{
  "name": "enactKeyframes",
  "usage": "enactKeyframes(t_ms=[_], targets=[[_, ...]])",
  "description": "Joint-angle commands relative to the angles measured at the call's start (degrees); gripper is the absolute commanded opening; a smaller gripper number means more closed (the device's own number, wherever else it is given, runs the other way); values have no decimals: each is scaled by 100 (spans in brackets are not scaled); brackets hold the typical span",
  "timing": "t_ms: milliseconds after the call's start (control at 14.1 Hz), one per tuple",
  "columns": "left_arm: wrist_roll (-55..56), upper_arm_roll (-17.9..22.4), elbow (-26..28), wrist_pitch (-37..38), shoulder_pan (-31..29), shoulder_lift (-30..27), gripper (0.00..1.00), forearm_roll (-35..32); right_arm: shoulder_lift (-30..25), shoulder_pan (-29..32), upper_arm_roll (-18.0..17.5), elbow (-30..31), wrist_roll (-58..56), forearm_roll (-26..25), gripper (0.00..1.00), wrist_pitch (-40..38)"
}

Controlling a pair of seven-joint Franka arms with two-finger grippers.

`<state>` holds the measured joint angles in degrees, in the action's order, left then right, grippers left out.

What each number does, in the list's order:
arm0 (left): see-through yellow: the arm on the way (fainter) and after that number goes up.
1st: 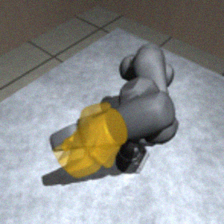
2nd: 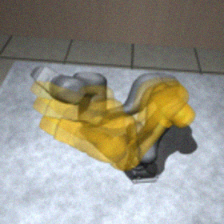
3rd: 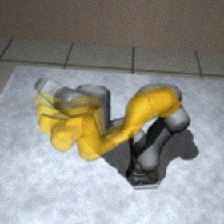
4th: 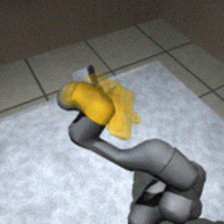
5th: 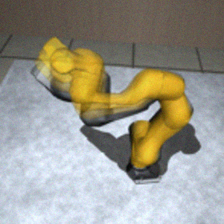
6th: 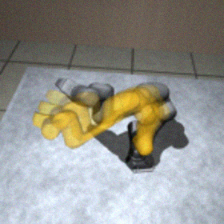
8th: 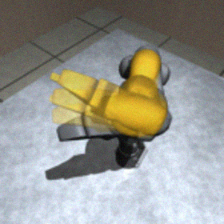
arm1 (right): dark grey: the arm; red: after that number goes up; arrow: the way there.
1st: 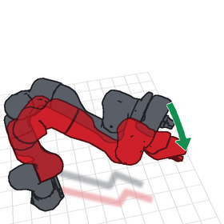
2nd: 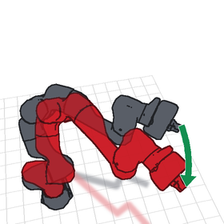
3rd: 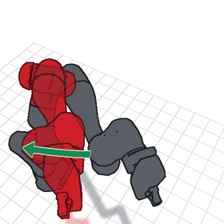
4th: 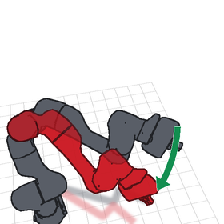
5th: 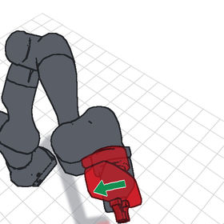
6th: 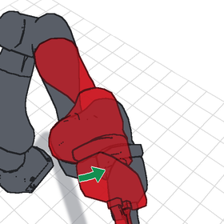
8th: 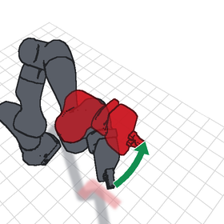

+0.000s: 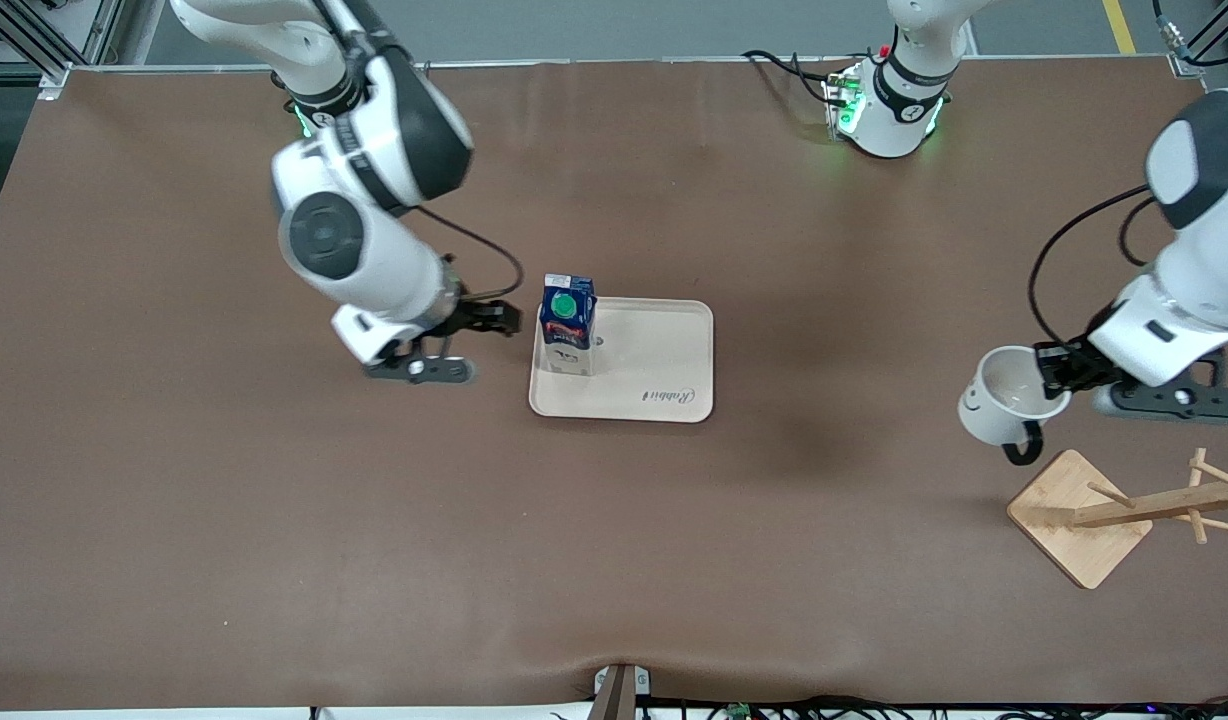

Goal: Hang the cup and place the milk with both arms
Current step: 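Carry the mug toward the wooden stand while the right gripper reaches the milk, then hang the mug handle on the stand peg while the right gripper lifts milk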

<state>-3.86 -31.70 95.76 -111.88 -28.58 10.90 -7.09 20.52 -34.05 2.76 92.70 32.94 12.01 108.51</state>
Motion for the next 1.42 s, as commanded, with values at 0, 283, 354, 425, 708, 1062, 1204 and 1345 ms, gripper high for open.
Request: enactKeyframes(t_ms=[0,283,354,425,708,1062,1204,1345], targets=[[-903,-38,-163,132,-463,-18,0,234,223,-382,84,-94,414,64,100,169],[-1590,-20,-241,132,-824,43,0,402,391,-603,84,-94,563,73,100,399],[-1713,-20,-303,132,-912,122,0,410,408,-638,75,-94,660,73,100,399],[-1897,-20,-425,132,-1017,210,0,471,443,-708,84,-85,739,73,100,399],[-2259,-11,-505,132,-1246,359,0,595,619,-858,84,-85,984,64,100,399],[-2303,-11,-848,132,-1247,623,0,613,786,-902,84,-85,1109,29,55,469],[-2399,-11,-927,132,-1247,729,0,613,778,-849,84,-129,1153,73,0,408],[-2409,-11,-928,132,-1247,782,0,613,778,-840,75,-199,1153,82,0,390]])
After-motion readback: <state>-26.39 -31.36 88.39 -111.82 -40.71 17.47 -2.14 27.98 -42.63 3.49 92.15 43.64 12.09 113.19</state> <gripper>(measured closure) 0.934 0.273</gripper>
